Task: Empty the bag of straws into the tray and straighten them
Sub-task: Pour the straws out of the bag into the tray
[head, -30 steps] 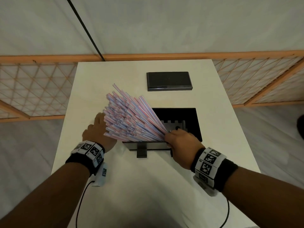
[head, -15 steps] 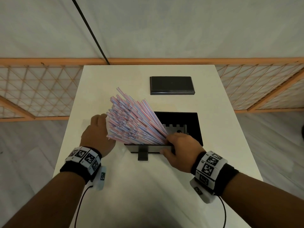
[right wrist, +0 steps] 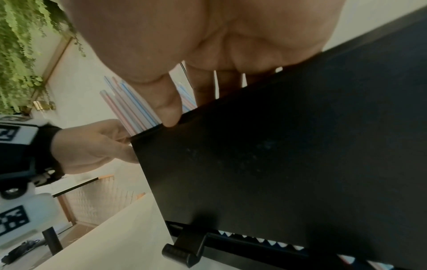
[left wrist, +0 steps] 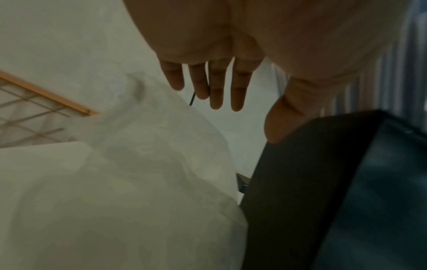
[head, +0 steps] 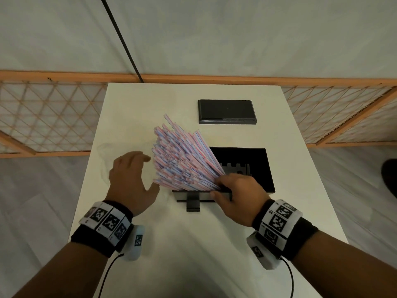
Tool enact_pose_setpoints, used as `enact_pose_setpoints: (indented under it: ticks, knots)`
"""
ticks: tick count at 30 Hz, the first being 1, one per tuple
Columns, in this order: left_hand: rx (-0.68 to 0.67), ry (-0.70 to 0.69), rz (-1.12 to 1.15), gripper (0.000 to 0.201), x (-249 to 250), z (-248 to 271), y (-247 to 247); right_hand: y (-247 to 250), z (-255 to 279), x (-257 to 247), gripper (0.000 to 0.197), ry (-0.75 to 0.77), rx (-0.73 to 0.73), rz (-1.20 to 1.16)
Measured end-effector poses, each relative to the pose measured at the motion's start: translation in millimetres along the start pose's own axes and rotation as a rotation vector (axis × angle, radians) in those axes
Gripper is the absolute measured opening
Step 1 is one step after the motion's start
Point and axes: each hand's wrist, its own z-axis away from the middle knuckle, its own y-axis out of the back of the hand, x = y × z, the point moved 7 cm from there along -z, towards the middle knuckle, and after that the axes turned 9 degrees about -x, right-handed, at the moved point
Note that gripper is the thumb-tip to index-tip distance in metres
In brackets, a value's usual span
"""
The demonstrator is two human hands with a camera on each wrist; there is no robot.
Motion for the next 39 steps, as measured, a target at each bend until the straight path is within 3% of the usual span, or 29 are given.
enact_pose_setpoints:
  ticks: [4,7,9,11,14,18,22,26,30,33,34,36,39]
  knots:
    - [-0.091,-0.188,0.208,0.019,38,13,4,-1,-1,-2,0.045,-0.016,0.022,-0.059]
    - [-0.169,-0.114,0.369,0.045,50,23,-6,-1,-2,1,0.050,-0.040,0.037,-0.084]
    - [-0.136,-0.063,0.462,0.040,53,26,-12,2,-5,1,0.049,-0.020,0.060,-0.107]
    - [-0.079,-0.024,0.453,0.032,58,27,-10,6,-3,1,0.047,0.004,0.096,-0.141]
    - [-0.031,0.047,0.385,0.050,72,29,-6,11,-1,3,0.034,0.064,0.131,-0.169]
    - [-0.106,0.240,0.440,0.070,94,27,-17,13,-5,6,0.021,0.129,0.083,-0.195]
    - [-0.060,0.406,0.647,0.050,113,24,-28,10,-8,10,0.021,0.132,0.022,-0.226]
    - [-0.047,0.461,0.780,0.050,126,22,-33,9,-7,9,0.018,0.115,-0.015,-0.232]
    - [-0.013,0.441,0.954,0.036,130,21,-39,19,-7,-5,0.024,0.192,0.111,-0.229]
    - [-0.109,0.441,1.050,0.036,133,20,-45,28,-9,-15,0.032,0.236,0.174,-0.217]
    - [-0.144,0.417,1.018,0.034,132,20,-46,28,-12,-16,0.030,0.227,0.167,-0.173]
    - [-0.135,0.284,0.715,0.026,127,25,-35,27,-15,-12,0.028,0.166,0.166,-0.094]
    - [0.122,0.005,0.213,0.022,130,39,12,34,0,-2,0.030,0.126,0.256,-0.119]
